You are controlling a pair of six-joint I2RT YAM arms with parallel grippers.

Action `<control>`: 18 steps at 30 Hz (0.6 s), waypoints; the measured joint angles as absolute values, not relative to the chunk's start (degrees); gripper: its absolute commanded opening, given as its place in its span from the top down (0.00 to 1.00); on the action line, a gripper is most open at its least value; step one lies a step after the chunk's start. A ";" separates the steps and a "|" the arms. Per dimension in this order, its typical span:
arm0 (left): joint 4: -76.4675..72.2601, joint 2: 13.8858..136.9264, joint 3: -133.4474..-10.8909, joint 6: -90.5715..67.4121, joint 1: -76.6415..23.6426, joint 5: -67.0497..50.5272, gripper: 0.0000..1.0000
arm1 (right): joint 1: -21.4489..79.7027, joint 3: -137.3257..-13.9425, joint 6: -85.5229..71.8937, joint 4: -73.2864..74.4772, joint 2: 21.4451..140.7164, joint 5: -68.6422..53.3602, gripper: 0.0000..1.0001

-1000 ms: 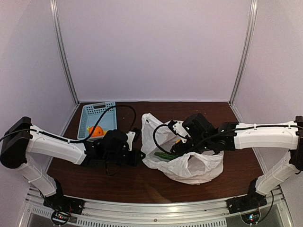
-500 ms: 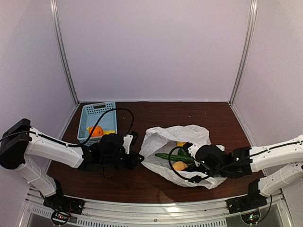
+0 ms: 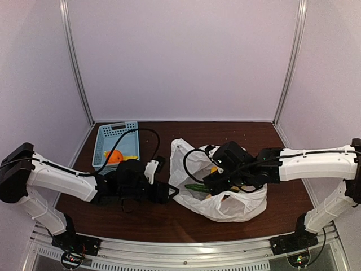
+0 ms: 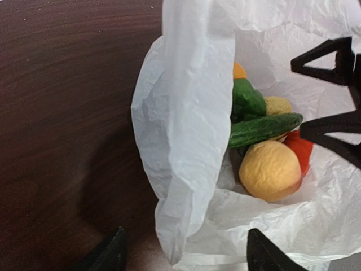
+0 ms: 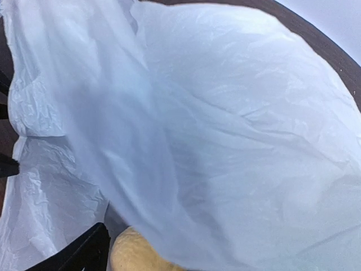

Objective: Untie the knot of the plastic bag and take out the fruit
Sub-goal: Adjust the bag opening for the takeout bag.

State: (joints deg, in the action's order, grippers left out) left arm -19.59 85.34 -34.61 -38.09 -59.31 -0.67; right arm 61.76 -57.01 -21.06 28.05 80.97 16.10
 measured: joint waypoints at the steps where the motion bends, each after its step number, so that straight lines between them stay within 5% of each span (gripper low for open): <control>1: -19.59 84.82 -34.61 -38.44 -59.61 -0.69 0.10 | 61.08 -57.63 -20.64 28.75 82.00 15.51 0.05; 18: -23.53 88.42 -36.16 -49.80 -64.86 -3.79 0.03 | 57.84 -56.25 -15.81 22.76 91.39 5.78 0.09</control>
State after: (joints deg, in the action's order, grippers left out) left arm -23.53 88.42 -36.16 -49.80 -64.86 -3.79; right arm 57.84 -56.25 -15.81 22.76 91.39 5.78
